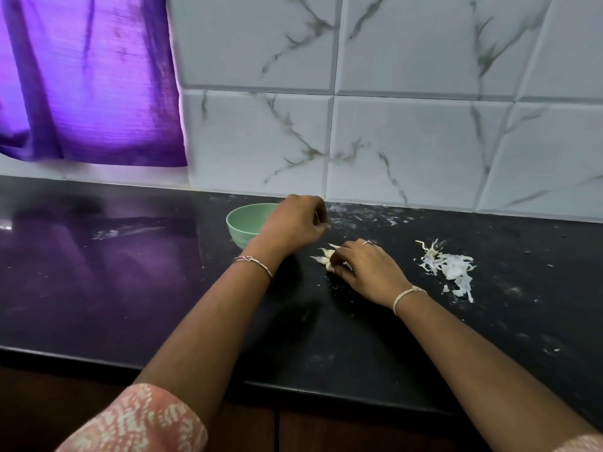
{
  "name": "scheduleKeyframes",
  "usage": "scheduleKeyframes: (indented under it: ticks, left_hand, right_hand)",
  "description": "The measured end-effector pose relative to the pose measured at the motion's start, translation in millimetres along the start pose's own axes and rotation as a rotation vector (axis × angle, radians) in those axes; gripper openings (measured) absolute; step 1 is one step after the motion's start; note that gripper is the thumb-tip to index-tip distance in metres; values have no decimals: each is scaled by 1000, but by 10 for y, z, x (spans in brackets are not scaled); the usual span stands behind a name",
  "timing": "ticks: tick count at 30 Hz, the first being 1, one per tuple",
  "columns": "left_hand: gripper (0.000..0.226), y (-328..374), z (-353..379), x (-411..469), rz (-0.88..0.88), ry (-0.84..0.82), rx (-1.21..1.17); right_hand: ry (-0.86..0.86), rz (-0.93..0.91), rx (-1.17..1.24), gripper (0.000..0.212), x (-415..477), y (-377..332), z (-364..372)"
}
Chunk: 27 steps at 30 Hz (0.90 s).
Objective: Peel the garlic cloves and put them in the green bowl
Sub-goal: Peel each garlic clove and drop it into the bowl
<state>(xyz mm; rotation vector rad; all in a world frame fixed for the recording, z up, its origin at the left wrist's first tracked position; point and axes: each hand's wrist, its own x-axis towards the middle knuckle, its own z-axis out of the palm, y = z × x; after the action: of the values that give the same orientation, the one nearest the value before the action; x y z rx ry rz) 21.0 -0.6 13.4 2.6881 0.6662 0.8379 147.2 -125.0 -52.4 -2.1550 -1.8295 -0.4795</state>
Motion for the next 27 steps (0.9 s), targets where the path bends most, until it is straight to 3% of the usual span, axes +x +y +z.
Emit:
scheduleKeyframes:
  ticks: [3, 7, 13, 17, 20, 22, 27]
  left_hand:
    - [8, 107, 93, -33, -7, -186, 59]
    - [17, 73, 308, -78, -144, -427, 60]
    - [10, -37, 498, -72, -191, -341, -79]
    - [15, -56, 581, -72, -392, -303, -639]
    - [13, 21, 542, -79, -539, -368, -1033]
    - [12, 55, 518, -77, -600, -410, -1162]
    - [6, 63, 523, -87, -641, -393, -1211]
  right_hand:
    - [-21, 17, 9, 20, -6, 11, -28]
    - [-67, 66, 56, 22, -18, 70, -42]
    - [-66, 138, 164, 27, -57, 179, -25]
    - [94, 153, 309, 35, -57, 201, -97]
    - [136, 193, 407, 32, -53, 171, -132]
    - [164, 210, 435, 27, -57, 174, -131]
    - [205, 253, 495, 15, -63, 201, -157]
